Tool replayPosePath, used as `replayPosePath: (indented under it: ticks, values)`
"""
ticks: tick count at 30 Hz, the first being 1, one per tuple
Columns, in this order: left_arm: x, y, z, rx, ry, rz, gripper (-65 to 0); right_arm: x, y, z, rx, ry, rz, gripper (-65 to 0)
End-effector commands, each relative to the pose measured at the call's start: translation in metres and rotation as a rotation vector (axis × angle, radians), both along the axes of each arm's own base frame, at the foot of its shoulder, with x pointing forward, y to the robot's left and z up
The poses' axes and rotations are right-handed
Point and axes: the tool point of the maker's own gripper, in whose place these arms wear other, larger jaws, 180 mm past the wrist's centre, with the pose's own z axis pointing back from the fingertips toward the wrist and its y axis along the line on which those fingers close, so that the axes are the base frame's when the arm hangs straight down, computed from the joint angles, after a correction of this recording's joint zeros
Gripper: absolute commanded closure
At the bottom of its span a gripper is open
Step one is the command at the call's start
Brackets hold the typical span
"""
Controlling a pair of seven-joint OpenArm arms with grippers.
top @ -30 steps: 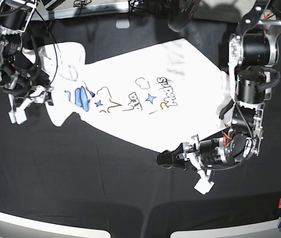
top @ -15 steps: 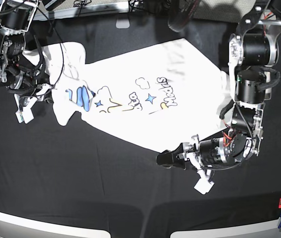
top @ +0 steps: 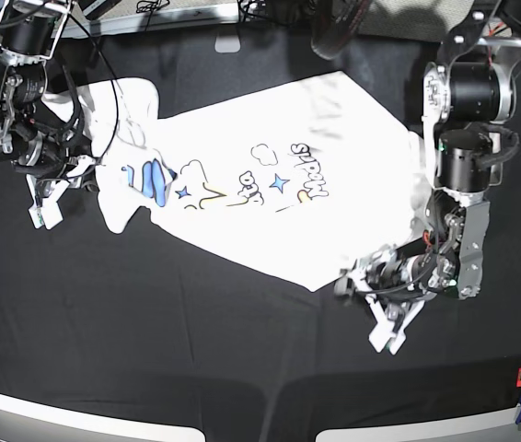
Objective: Layout the t-shirt on the table in an organized manner, then fold the t-shirt properly
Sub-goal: 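Pull the held hem corner outward with the left gripper to flatten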
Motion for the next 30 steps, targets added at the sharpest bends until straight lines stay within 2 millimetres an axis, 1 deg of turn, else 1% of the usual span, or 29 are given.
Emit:
replayPosePath:
  ticks: [1,7,9,15,19,20,21,23,24,25,27,30]
  values:
    - [0.014,-0.002,0.019,-0.029,-0.055,0.007,-22.2,-0.001,-0.005,0.002,-0.031,0.016,0.019,0.0]
    - [0.000,0.011,0.001,-0.011,-0.017,0.020,-22.2,-0.001,-0.005,0.002,-0.031,0.017,0.019,0.0]
    - [-0.007,0.012,-0.004,-0.022,0.007,0.022,-22.2,-0.001,-0.005,0.002,-0.031,0.017,0.019,0.0]
    - [-0.025,0.002,-0.018,-0.076,0.063,0.019,-22.1,-0.001,-0.005,0.002,-0.028,0.015,0.019,0.0]
    - [-0.036,0.002,-0.026,-0.069,0.100,0.001,-21.4,-0.001,-0.005,0.002,-0.027,0.014,0.019,0.0]
    - [-0.041,0.001,-0.029,-0.064,0.125,-0.009,-19.0,-0.001,-0.005,0.002,-0.027,0.015,0.019,0.0]
    - [-0.046,0.000,-0.030,-0.073,0.155,-0.019,-14.6,-0.001,-0.005,0.002,-0.027,0.014,0.019,0.0]
    - [-0.054,-0.008,-0.026,-0.114,0.194,-0.054,-1.9,-0.001,-0.005,0.002,-0.028,0.015,0.019,0.0]
    - [-0.055,-0.012,-0.023,-0.134,0.192,-0.078,0.0,-0.001,-0.005,0.002,-0.027,0.015,0.019,0.0]
    - [-0.053,-0.015,-0.018,-0.150,0.176,-0.095,0.0,-0.001,-0.005,0.002,-0.027,0.014,0.019,0.0]
    - [-0.043,-0.016,-0.008,-0.159,0.139,-0.096,0.0,-0.001,-0.005,0.002,-0.028,0.015,0.019,0.0]
    - [-0.019,-0.013,0.015,-0.166,0.063,-0.083,0.0,-0.001,-0.005,0.002,-0.028,0.015,0.019,0.0]
